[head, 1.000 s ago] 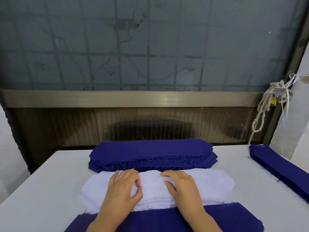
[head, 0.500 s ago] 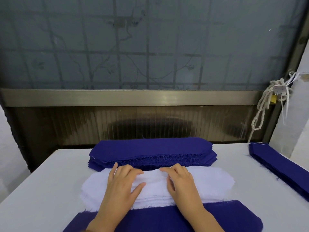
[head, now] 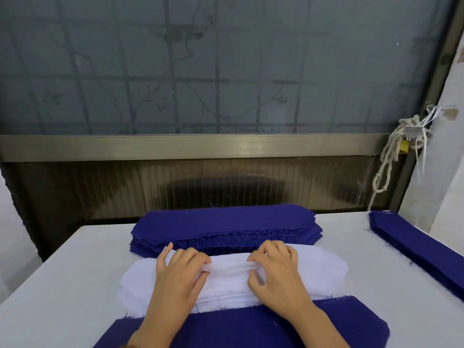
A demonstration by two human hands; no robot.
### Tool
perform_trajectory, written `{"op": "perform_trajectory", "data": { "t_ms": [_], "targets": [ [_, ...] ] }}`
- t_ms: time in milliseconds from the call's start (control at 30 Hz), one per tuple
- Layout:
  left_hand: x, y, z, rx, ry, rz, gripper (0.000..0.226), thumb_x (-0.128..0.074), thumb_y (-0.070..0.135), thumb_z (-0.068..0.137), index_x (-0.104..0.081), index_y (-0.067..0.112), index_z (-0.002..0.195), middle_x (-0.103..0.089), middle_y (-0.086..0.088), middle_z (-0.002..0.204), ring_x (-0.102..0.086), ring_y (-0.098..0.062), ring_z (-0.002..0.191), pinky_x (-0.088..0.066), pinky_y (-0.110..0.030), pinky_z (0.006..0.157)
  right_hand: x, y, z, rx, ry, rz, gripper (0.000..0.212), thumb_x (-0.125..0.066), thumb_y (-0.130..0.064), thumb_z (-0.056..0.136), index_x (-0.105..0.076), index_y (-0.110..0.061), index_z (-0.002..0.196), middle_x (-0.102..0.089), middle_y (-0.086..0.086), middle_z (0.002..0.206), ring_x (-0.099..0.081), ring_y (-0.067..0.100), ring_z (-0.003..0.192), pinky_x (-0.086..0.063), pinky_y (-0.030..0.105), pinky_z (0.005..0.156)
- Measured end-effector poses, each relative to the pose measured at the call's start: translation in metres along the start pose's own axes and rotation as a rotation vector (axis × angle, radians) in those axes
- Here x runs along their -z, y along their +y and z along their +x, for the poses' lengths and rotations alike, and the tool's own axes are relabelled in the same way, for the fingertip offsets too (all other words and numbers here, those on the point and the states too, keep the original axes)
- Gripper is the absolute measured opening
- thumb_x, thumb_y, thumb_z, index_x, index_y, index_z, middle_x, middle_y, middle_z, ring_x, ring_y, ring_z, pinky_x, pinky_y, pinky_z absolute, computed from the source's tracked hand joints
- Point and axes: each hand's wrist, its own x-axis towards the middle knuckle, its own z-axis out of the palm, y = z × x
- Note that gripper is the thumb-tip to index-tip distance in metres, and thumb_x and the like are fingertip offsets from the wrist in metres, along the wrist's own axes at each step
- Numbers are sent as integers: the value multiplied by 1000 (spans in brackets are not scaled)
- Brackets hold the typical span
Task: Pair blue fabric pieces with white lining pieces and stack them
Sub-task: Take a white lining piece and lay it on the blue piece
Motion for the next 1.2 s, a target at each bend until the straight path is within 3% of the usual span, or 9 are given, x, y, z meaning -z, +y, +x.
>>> {"op": "perform_trajectory", "data": {
  "t_ms": [133,267,367,467,667,833,1000,1100,1200],
  "targets": [
    [-4,-4,-2,79,27,-9,22,-86,23,71,-68,28,82,-61,17,82,-62,-9,78,-27,-40,103,13,13,1,-106,17,-34,29,-45,-37,77,-63,-30,98,-45,-18,102,-34,6,114,-8,32,112],
    [-4,-5,-2,67,74,13,5,-69,31,77,-68,28,82,-62,17,84,-63,-9,83,-27,-40,104,20,26,1,-172,56,41,11,-44,-31,78,-52,-33,85,-49,-22,100,-33,4,122,-1,34,115],
    [-4,-3,-1,88,51,35,23,-85,15,70,-70,26,84,-66,13,85,-66,-13,84,-38,-49,100,23,34,1,-226,56,-4,18,-52,-22,81,-48,-36,90,-49,-22,96,-38,5,116,-2,33,114],
    [-4,-3,1,78,24,83,33,-89,11,61,-71,26,84,-68,10,84,-68,-15,82,-44,-54,94,22,41,2,-293,18,-124,22,-54,-26,83,-57,-38,102,-44,-19,99,-39,10,114,-10,35,112],
    [-3,-15,-1,263,1,147,13,-74,29,71,-65,24,79,-64,8,86,-64,-19,88,-34,-62,102,27,49,1,-365,122,-183,15,-59,-27,81,-65,-29,95,-50,-10,106,-40,16,115,-17,41,111],
    [9,-20,1,345,-34,65,29,-71,9,70,-52,27,81,-55,14,81,-57,-14,83,-25,-57,111,30,47,3,-330,170,-125,15,-58,-18,83,-61,-27,95,-57,-12,107,-41,12,125,-10,38,113],
    [23,-21,3,399,-1,44,31,-70,14,72,-42,29,71,-45,14,62,-48,-8,66,-35,-44,99,33,52,1,-384,221,-126,13,-54,-17,83,-53,-29,89,-55,-12,89,-47,13,101,-19,34,104],
    [25,-33,1,518,-46,3,24,-68,20,79,-48,33,76,-49,9,58,-49,-6,64,-37,-40,91,32,58,0,-469,209,-156,14,-52,-22,85,-55,-29,98,-53,-11,95,-44,13,102,-22,37,102],
    [24,-43,-6,566,-57,-82,18,-69,22,84,-57,31,74,-55,8,67,-51,-11,69,-38,-34,73,29,64,-2,-549,176,-195,17,-51,-30,88,-59,-29,103,-52,-9,102,-42,14,108,-23,38,102]
  ]
}}
